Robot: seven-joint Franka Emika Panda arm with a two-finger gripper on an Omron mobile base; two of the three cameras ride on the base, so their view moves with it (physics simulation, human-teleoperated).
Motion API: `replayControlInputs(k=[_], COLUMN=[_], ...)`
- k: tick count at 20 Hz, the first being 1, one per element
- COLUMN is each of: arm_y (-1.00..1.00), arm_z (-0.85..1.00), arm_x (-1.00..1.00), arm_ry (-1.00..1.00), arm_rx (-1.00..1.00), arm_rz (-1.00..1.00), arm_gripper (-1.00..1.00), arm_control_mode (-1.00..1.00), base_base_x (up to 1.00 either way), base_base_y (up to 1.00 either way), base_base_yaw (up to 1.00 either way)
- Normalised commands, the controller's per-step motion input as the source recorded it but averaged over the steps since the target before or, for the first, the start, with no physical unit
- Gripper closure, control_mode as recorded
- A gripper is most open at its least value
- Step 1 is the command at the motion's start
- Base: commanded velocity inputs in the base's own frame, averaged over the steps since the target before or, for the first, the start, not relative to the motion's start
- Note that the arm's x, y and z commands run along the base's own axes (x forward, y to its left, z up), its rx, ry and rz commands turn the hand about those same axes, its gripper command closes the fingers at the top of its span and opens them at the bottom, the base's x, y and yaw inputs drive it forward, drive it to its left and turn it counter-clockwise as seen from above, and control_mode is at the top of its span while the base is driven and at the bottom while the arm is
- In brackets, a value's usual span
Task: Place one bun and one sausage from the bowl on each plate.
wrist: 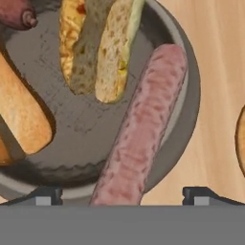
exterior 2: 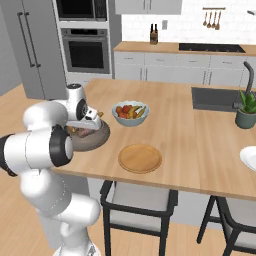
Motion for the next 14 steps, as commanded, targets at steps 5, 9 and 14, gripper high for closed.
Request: replayControlInputs(k=[5,9,14], arm_y=[0.00,0.00,0.00], arm_z=[-0.39,-0.26,-0.01], arm_x=[0.01,0.02,0.04], arm_ry=[0.00,0.00,0.01], arm_rx=[0.00,0.00,0.00], arm_rz=[0.00,0.00,0.00], arm_gripper=[-1.00,-1.00,1.00], arm_control_mode=[-1.00,-1.00,-1.00], base_base_x=[0.00,0.00,0.00], base_base_y=[0.00,0.00,0.00], base_base_yaw=[0.00,0.00,0.00])
